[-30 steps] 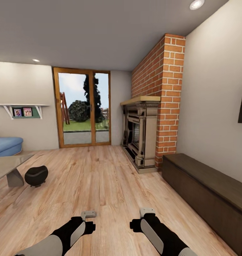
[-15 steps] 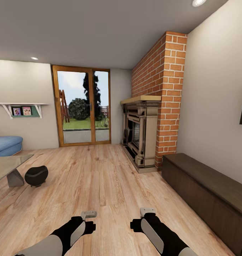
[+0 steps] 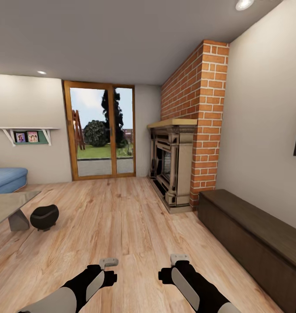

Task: Place each of the two pumpkins and all three candles from the living room inside a cabinet in the living room (use any cabinet), then make sure every cabinet is closed, and position the cauldron so it is next to a table in the living room.

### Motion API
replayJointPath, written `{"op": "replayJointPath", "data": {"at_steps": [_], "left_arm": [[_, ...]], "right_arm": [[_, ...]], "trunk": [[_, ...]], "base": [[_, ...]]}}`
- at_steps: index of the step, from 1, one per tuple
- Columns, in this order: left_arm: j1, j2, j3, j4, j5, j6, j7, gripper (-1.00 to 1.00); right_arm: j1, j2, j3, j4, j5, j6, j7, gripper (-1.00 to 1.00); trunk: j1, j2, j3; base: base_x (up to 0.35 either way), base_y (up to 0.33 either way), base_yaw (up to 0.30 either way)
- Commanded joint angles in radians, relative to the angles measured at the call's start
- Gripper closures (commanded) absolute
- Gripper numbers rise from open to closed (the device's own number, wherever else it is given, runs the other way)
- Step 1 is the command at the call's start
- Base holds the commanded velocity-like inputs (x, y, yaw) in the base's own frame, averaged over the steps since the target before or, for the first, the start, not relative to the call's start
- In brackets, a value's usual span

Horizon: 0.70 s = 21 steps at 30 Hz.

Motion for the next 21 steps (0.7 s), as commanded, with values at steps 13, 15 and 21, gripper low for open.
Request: {"op": "replayJointPath", "data": {"at_steps": [13, 15, 21], "left_arm": [[0.000, 0.001, -0.008, -0.004, 0.012, 0.004, 0.006, -1.00], [0.000, 0.001, -0.008, -0.005, 0.012, 0.004, 0.006, -1.00], [0.000, 0.001, -0.008, -0.005, 0.012, 0.004, 0.005, -1.00]], "right_arm": [[-0.001, 0.015, 0.006, 0.005, -0.013, 0.004, -0.009, -1.00], [-0.001, 0.016, 0.005, 0.007, -0.013, 0.005, -0.008, -1.00], [-0.001, 0.016, 0.001, 0.009, -0.013, 0.057, -0.002, -1.00]], "trunk": [[-0.050, 0.091, 0.022], [-0.058, 0.105, 0.025], [-0.081, 0.147, 0.034]], "base": [[0.000, 0.000, -0.033], [0.000, 0.000, -0.078], [0.000, 0.000, -0.084]]}}
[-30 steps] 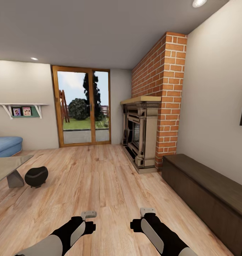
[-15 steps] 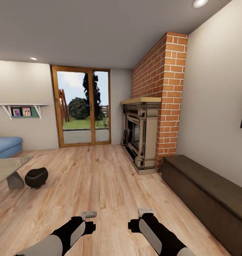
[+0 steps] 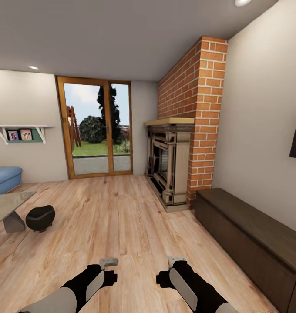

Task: Place each of the two pumpkins and all three candles from the living room inside a cabinet in the living room (use any cabinet), then make sure every cabinet is closed, and position the cauldron so it is next to a table in the living room.

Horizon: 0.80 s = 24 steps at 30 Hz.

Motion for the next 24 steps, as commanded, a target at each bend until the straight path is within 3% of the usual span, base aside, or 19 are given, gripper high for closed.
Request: {"op": "replayJointPath", "data": {"at_steps": [1, 24], "left_arm": [[-0.001, 0.001, -0.008, -0.003, 0.011, 0.004, 0.008, -1.00], [0.000, 0.001, -0.008, -0.004, 0.011, 0.004, 0.007, -1.00]], "right_arm": [[-0.001, 0.000, 0.003, -0.001, -0.010, 0.004, -0.010, -1.00], [-0.001, 0.000, 0.002, -0.001, -0.010, 0.018, -0.007, -1.00]], "trunk": [[-0.004, 0.007, 0.000], [-0.092, 0.168, 0.035]], "base": [[0.000, 0.000, -0.087], [0.000, 0.000, -0.088]]}}
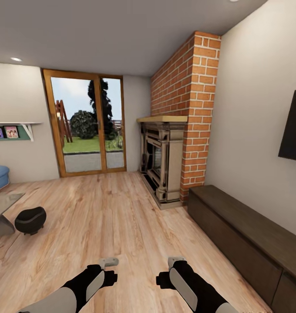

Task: Place each of the two pumpkins and all three candles from the living room inside a cabinet in the living room (use any cabinet), then make sure every cabinet is closed, and position the cauldron so it is next to a table in the living room.

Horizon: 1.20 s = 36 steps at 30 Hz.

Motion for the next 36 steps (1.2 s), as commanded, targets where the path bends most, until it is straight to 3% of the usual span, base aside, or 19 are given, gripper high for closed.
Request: {"op": "replayJointPath", "data": {"at_steps": [1, 10, 36], "left_arm": [[0.000, 0.001, -0.008, -0.002, 0.011, 0.004, 0.008, -1.00], [0.000, 0.001, -0.008, -0.003, 0.011, 0.005, 0.007, -1.00], [0.001, 0.001, -0.008, -0.010, 0.011, 0.006, 0.006, -1.00]], "right_arm": [[-0.001, 0.000, 0.004, -0.001, -0.010, 0.001, -0.010, -1.00], [-0.001, 0.000, 0.004, -0.001, -0.010, 0.001, -0.009, -1.00], [-0.001, 0.004, 0.007, 0.000, -0.010, 0.002, -0.009, -1.00]], "trunk": [[-0.004, 0.007, 0.000], [-0.039, 0.070, 0.014], [-0.039, 0.070, -0.028]], "base": [[0.000, 0.000, -0.087], [0.000, 0.000, -0.087], [0.000, 0.000, -0.077]]}}
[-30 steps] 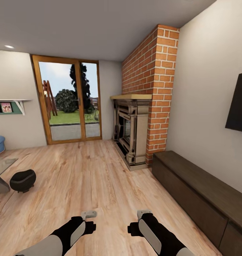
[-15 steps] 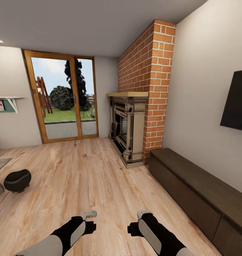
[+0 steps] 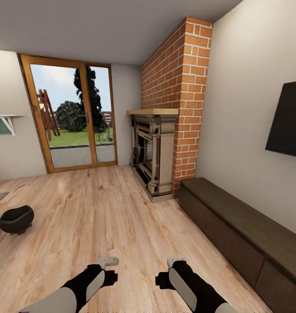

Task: Place each of the two pumpkins and all three candles from the living room inside a cabinet in the living room (use any cabinet), then make sure every cabinet is closed, and position the cauldron so it is next to a table in the living room.

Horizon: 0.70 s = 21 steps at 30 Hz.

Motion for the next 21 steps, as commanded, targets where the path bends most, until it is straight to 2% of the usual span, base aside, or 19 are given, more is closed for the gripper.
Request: {"op": "replayJointPath", "data": {"at_steps": [1, 21], "left_arm": [[0.000, 0.001, -0.008, -0.002, 0.011, 0.004, 0.008, -1.00], [0.001, 0.001, -0.008, -0.002, 0.011, 0.004, 0.006, -1.00]], "right_arm": [[-0.001, 0.000, 0.004, -0.001, -0.010, 0.001, -0.010, -1.00], [-0.001, 0.000, 0.005, -0.002, -0.010, 0.001, 0.005, -1.00]], "trunk": [[0.000, -0.001, -0.003], [0.000, -0.001, -0.035]], "base": [[0.000, 0.000, -0.064], [0.000, 0.000, -0.060]]}}
